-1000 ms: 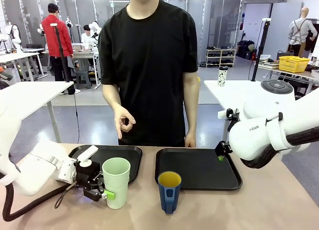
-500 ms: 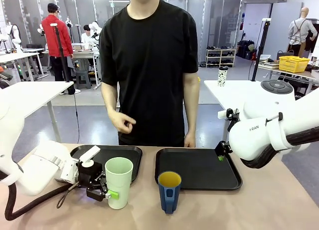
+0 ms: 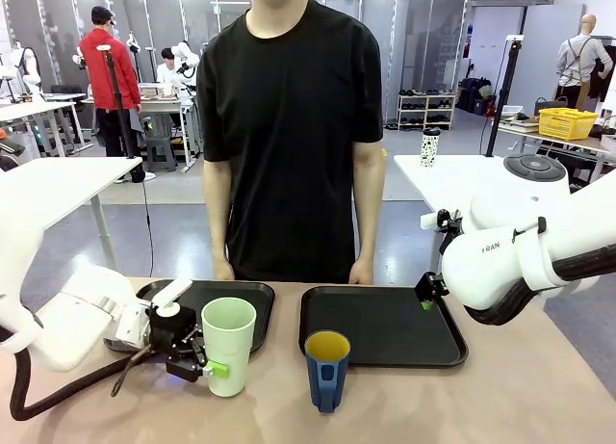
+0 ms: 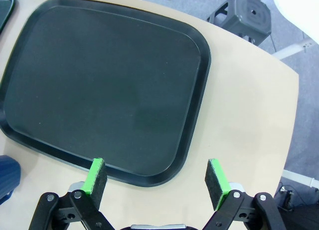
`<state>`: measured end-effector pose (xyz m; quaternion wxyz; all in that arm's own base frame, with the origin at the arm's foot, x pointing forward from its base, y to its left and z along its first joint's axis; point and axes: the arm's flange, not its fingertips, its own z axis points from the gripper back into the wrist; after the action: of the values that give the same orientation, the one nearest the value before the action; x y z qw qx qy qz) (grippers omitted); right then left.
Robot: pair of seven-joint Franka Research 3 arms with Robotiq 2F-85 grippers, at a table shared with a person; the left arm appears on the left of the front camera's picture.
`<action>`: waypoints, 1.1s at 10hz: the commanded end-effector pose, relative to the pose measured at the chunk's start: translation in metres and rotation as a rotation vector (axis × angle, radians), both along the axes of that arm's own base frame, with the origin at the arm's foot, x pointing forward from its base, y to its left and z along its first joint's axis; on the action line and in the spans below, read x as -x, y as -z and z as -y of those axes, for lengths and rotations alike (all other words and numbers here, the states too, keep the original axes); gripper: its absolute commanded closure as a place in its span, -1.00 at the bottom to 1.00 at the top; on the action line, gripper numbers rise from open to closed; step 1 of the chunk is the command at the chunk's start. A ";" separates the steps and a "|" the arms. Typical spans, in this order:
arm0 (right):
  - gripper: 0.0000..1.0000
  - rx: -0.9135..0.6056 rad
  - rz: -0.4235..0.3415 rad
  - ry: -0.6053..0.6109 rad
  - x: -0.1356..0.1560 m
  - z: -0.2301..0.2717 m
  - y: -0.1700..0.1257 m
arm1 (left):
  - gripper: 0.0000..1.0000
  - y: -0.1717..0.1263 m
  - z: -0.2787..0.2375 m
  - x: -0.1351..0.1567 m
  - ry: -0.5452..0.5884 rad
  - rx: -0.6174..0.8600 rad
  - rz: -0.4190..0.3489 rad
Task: Sort and store the cups by type.
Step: Pick up the Reusable plastic cup.
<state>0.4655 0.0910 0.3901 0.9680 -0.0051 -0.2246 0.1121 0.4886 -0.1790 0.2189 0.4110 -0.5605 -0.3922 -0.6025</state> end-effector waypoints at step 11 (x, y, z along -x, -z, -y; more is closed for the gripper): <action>-1.00 0.003 0.004 -0.008 0.002 0.000 -0.001 | 0.55 -0.064 -0.084 0.041 -0.113 0.062 0.023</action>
<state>0.4655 0.0910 0.3901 0.9680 -0.0051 -0.2246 0.1121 0.4474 -0.0938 0.2824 0.4220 -0.5470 -0.4459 -0.5692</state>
